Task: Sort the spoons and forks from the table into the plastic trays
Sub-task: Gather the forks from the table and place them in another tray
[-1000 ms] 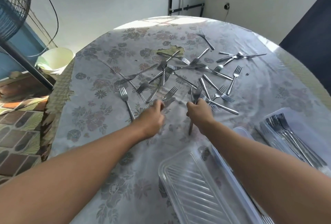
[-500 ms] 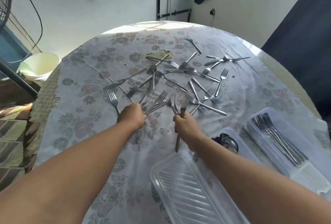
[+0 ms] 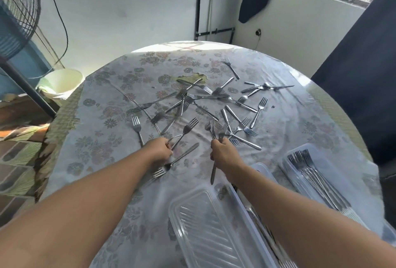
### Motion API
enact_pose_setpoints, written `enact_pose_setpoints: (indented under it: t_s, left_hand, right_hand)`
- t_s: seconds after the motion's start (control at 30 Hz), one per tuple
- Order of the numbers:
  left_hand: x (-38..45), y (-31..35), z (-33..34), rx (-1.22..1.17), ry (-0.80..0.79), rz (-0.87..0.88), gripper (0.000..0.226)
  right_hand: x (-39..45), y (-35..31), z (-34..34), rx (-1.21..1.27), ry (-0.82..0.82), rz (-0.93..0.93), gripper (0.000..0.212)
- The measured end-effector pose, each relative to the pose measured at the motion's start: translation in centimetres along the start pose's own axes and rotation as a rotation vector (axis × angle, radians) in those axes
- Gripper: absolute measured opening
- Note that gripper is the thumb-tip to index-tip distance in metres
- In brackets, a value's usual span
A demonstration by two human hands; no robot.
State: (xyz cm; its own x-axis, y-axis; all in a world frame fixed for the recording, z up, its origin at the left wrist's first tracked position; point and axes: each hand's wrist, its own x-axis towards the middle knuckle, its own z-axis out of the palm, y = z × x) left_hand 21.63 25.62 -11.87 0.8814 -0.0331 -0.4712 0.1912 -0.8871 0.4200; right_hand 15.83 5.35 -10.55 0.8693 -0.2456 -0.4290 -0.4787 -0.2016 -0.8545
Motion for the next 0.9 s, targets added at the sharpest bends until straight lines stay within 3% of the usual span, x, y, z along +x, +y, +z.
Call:
enact_pose_setpoints:
  t_s: [0.27, 0.4, 0.57, 0.73, 0.9]
  left_hand:
    - [-3.1, 7.1, 0.8, -0.555, 0.112, -0.064, 0.01]
    - [-5.5, 12.8, 3.4, -0.889, 0.067, -0.088, 0.012]
    - [-9.7, 20.1, 8.7, -1.009, 0.024, -0.094, 0.013]
    - [-12.1, 27.0, 13.3, -1.095, 0.104, -0.151, 0.002]
    - [-13.4, 31.2, 17.7, -1.027, 0.109, -0.211, 0.025]
  right_hand:
    - [0.2, -1.0, -4.7, 0.031, -0.087, -0.099, 0.009]
    - [0.0, -1.7, -9.3, -0.064, -0.136, -0.229, 0.006]
    - [0.3, -1.3, -15.8, 0.031, -0.244, -0.241, 0.022]
    - [1.2, 0.7, -22.3, 0.105, -0.288, -0.215, 0.026]
    - [2.1, 4.3, -26.5, -0.004, -0.317, -0.207, 0.035]
